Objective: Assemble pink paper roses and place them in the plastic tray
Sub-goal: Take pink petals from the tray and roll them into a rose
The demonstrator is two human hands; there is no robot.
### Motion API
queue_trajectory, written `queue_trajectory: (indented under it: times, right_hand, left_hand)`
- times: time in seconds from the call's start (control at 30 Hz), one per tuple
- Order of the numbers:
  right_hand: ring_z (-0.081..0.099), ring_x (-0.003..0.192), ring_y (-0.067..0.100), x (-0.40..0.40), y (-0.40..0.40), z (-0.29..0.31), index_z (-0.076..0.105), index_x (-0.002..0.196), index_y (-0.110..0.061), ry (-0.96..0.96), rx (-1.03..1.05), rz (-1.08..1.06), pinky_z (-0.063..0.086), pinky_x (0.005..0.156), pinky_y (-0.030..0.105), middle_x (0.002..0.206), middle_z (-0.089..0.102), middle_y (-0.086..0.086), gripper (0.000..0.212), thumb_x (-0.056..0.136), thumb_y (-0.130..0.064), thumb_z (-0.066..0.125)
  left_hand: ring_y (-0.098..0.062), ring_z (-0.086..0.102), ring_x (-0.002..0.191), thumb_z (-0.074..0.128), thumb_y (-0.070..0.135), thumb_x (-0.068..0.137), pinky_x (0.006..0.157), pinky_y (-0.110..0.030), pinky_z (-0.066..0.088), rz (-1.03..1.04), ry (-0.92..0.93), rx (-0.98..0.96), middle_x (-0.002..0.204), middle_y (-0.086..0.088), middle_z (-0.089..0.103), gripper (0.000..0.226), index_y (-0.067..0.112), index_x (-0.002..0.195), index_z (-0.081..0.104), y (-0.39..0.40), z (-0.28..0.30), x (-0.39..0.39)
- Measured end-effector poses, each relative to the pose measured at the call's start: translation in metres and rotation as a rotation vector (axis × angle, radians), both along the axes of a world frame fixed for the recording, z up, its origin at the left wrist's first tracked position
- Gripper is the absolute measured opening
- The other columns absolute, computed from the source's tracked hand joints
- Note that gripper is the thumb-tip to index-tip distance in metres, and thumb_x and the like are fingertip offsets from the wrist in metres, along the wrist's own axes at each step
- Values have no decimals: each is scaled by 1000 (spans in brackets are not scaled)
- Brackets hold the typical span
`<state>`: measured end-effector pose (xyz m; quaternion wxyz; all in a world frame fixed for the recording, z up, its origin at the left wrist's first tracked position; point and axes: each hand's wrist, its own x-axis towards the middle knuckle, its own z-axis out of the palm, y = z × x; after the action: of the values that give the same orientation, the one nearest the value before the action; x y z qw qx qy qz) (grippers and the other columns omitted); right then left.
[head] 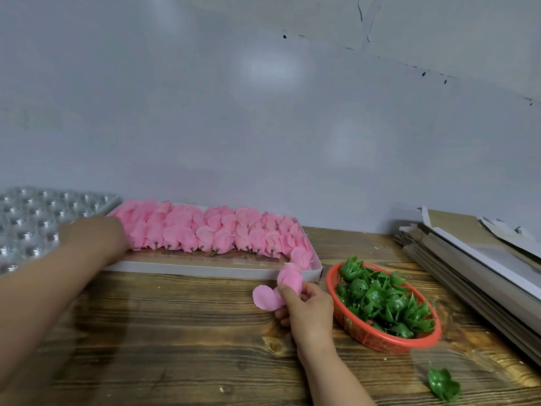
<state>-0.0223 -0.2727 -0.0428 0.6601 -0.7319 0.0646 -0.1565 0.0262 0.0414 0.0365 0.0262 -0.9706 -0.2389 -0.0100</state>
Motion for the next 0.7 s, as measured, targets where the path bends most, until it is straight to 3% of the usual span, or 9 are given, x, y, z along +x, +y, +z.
queue_trajectory:
  times: [0.1, 0.17, 0.23, 0.3, 0.43, 0.53, 0.7]
  right_hand:
    - [54, 41, 15, 0, 0, 1, 63, 74, -3, 5, 32, 5, 42, 44, 26, 49, 61, 11, 12, 81, -12, 66]
    - [55, 41, 14, -1, 0, 3, 63, 75, -1, 3, 69, 11, 43, 42, 24, 52, 61, 12, 14, 82, -12, 66]
    - [54, 41, 13, -3, 2, 6, 62, 75, 3, -8, 105, 23, 43, 41, 23, 53, 60, 12, 17, 83, -11, 67]
    - [52, 41, 11, -5, 3, 8, 60, 73, 5, -36, 127, 37, 42, 41, 22, 50, 58, 6, 18, 83, -8, 67]
    - [50, 54, 15, -11, 5, 15, 64, 73, 4, -87, 104, 98, 41, 52, 27, 56, 57, 6, 18, 81, -11, 69]
    - [55, 59, 15, -16, 9, 19, 68, 71, -7, -101, 105, 195, 43, 55, 28, 61, 64, 6, 12, 81, -11, 70]
    - [53, 60, 7, -19, 3, 26, 67, 72, -9, -226, -56, 305, 43, 55, 24, 60, 61, 0, 10, 80, -13, 70]
  left_hand:
    - [-25, 61, 102, 50, 44, 94, 84, -32, 48, -228, -227, -214, 116, -10, 66, 38, 13, 111, 64, -39, 5, -20]
    - [-19, 66, 77, 56, 41, 94, 69, -29, 53, -372, -122, -662, 91, -8, 73, 35, 8, 91, 68, -84, -2, -48]
    - [-12, 68, 64, 57, 44, 93, 58, -24, 53, -377, 127, -1174, 78, -4, 73, 38, 7, 91, 68, -128, -11, -82]
    - [-13, 71, 74, 55, 50, 90, 66, -25, 57, -359, 282, -1451, 88, -8, 74, 47, 5, 99, 65, -157, -23, -99]
    - [-24, 62, 110, 55, 56, 80, 81, -30, 54, -316, 334, -1803, 129, -18, 58, 71, 5, 130, 50, -188, -35, -107]
    - [-19, 63, 109, 60, 54, 68, 87, -33, 50, -295, 270, -2023, 119, -8, 67, 63, 20, 121, 57, -199, -38, -108]
    - [-20, 67, 104, 67, 36, 70, 83, -34, 52, -154, 74, -2324, 109, -10, 73, 61, 9, 124, 60, -202, -51, -107]
